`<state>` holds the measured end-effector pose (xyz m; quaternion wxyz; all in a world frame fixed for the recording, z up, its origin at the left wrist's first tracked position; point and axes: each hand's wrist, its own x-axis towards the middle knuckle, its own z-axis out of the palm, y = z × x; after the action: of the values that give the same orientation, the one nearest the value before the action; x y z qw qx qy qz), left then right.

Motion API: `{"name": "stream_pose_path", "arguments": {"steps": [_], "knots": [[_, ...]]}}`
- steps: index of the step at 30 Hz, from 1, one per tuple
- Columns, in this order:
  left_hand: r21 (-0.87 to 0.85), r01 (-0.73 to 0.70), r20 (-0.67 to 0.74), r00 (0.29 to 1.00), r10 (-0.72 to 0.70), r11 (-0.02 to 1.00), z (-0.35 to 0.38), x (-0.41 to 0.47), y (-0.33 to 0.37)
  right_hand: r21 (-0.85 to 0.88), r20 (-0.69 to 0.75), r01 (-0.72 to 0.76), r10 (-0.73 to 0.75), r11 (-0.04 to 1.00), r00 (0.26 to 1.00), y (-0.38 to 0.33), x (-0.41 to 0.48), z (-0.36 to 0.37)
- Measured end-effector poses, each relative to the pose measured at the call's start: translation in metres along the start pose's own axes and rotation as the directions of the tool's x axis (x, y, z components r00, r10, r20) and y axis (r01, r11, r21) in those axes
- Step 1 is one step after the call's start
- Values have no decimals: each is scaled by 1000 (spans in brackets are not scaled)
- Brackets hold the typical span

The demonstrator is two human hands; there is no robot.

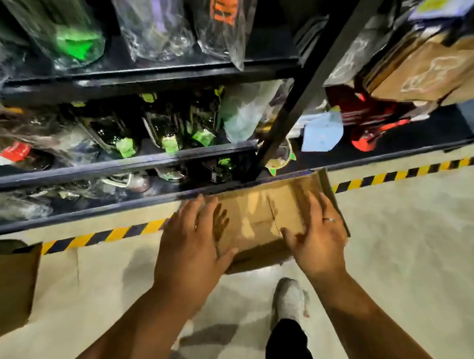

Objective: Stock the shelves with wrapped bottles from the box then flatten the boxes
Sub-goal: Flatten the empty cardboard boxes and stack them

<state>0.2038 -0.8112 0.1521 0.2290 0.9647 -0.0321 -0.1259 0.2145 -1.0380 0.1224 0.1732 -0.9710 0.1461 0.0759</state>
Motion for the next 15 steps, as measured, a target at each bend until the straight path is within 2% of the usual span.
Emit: {"name": "stream_pose_path", "arguments": {"steps": [2,6,11,15], "knots": [[19,20,-14,1000,-19,1000,32,12,14,-60,87,-28,33,998,996,38,17,9],[47,-20,-26,999,21,999,113,43,57,-163,173,-46,75,986,982,122,67,30],[158,-50,120,992,31,986,204,82,100,-245,226,-37,94,969,969,214,128,60],[79,-16,152,988,4,997,252,99,112,-306,266,-46,132,951,955,275,164,103]]}}
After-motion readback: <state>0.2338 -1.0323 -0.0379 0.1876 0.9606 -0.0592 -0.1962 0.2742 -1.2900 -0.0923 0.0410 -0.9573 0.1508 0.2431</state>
